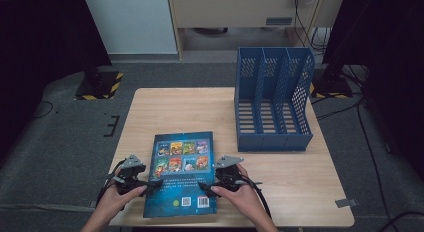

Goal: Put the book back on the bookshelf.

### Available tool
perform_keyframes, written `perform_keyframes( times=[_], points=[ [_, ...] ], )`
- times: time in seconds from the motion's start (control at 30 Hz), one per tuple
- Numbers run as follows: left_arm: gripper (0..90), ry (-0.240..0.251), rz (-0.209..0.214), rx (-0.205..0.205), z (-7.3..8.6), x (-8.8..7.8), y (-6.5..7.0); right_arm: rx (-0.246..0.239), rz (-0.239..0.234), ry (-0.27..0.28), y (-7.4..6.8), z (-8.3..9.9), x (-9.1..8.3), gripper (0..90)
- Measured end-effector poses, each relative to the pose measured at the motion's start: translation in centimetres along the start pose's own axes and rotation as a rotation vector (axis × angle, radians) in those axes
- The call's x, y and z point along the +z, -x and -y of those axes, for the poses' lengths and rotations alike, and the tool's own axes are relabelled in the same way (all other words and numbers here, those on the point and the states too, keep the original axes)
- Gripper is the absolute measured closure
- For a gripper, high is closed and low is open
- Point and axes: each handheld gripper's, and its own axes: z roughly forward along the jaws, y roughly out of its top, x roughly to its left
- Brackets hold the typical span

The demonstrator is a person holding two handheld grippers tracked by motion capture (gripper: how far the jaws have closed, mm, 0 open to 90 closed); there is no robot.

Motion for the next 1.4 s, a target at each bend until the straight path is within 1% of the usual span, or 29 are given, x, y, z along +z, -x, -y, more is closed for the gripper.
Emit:
perform_keyframes(
  times=[0.07, 0.13, 0.2, 0.3, 0.33, 0.37, 0.4, 0.47, 0.53, 0.6, 0.7, 0.77, 0.83, 0.87, 0.93, 1.0, 1.1, 1.17, 1.2, 1.23, 1.33, 1.4],
  points=[
    [0.5, -0.006, 0.012, -0.010, 0.0, 0.1, -0.1, 0.012, -0.006, 0.002, 0.0, -0.1, 0.3, 5.8],
    [0.0, -0.012, 0.035, -0.034, 0.1, 0.3, -0.3, 0.015, -0.005, -0.004, 0.1, -0.2, 0.6, 4.4],
    [0.0, -0.019, 0.061, -0.053, 0.1, 0.5, -0.6, 0.029, -0.009, -0.012, 0.2, -0.3, 0.7, 3.9],
    [0.0, -0.024, 0.101, -0.059, 0.0, 0.9, -0.9, 0.047, -0.021, -0.016, 0.5, -0.4, 1.0, 3.1],
    [0.0, -0.025, 0.119, -0.071, 0.0, 1.1, -1.0, 0.057, -0.030, -0.017, 0.6, -0.4, 1.1, 3.3],
    [0.0, -0.026, 0.133, -0.075, -0.1, 1.3, -1.1, 0.067, -0.049, -0.012, 0.7, -0.4, 1.3, 3.6],
    [0.0, -0.026, 0.147, -0.078, -0.1, 1.4, -1.1, 0.074, -0.056, -0.012, 0.8, -0.4, 1.4, 3.5],
    [0.0, -0.022, 0.160, -0.067, -0.3, 1.7, -1.1, 0.083, -0.064, -0.013, 0.9, -0.5, 1.7, 3.4],
    [1.1, -0.036, 0.154, -0.060, -0.5, 1.7, -0.9, 0.091, -0.068, -0.010, 0.9, -0.5, 1.9, 3.4],
    [1.5, -0.051, 0.144, -0.055, -0.7, 1.6, -0.8, 0.093, -0.061, -0.015, 0.8, -0.6, 1.9, 3.7],
    [4.9, -0.056, 0.132, -0.070, -0.9, 1.3, -0.9, 0.091, -0.047, -0.033, 0.7, -1.0, 1.8, 4.0],
    [7.1, -0.039, 0.117, -0.064, -1.1, 0.8, -0.8, 0.088, -0.034, -0.036, 0.5, -1.3, 1.7, 5.9],
    [12.6, 0.008, 0.093, -0.064, -1.3, 0.0, -0.8, 0.077, -0.012, -0.017, 0.4, -1.8, 1.4, 10.3],
    [16.3, 0.026, 0.086, -0.073, -1.5, -0.2, -0.8, 0.071, -0.002, -0.005, 0.4, -2.0, 1.2, 12.4],
    [21.3, 0.054, 0.066, -0.073, -1.8, -0.7, -0.8, 0.070, 0.008, 0.009, 0.5, -2.6, 1.0, 15.0],
    [22.7, 0.064, 0.046, -0.073, -2.2, -1.1, -0.8, 0.069, 0.021, 0.019, 0.5, -3.3, 0.8, 18.4],
    [26.0, 0.077, 0.030, -0.074, -2.7, -1.6, -0.9, 0.060, 0.039, 0.020, 0.6, -4.0, 0.7, 20.7],
    [29.6, 0.094, 0.022, -0.079, -3.0, -1.9, -1.0, 0.063, 0.047, 0.025, 0.7, -4.5, 0.5, 22.1],
    [31.3, 0.106, 0.014, -0.086, -3.3, -2.1, -1.0, 0.064, 0.047, 0.026, 0.8, -4.7, 0.4, 22.8],
    [32.3, 0.114, 0.006, -0.084, -3.4, -2.2, -0.9, 0.061, 0.053, 0.033, 0.8, -4.9, 0.3, 23.7],
    [33.9, 0.118, -0.010, -0.062, -4.1, -2.7, -0.7, 0.076, 0.049, 0.048, 0.9, -5.5, -0.1, 26.6],
    [34.9, 0.114, -0.019, -0.049, -4.6, -2.8, -0.6, 0.073, 0.046, 0.054, 1.1, -5.8, -0.3, 27.3]
  ],
)
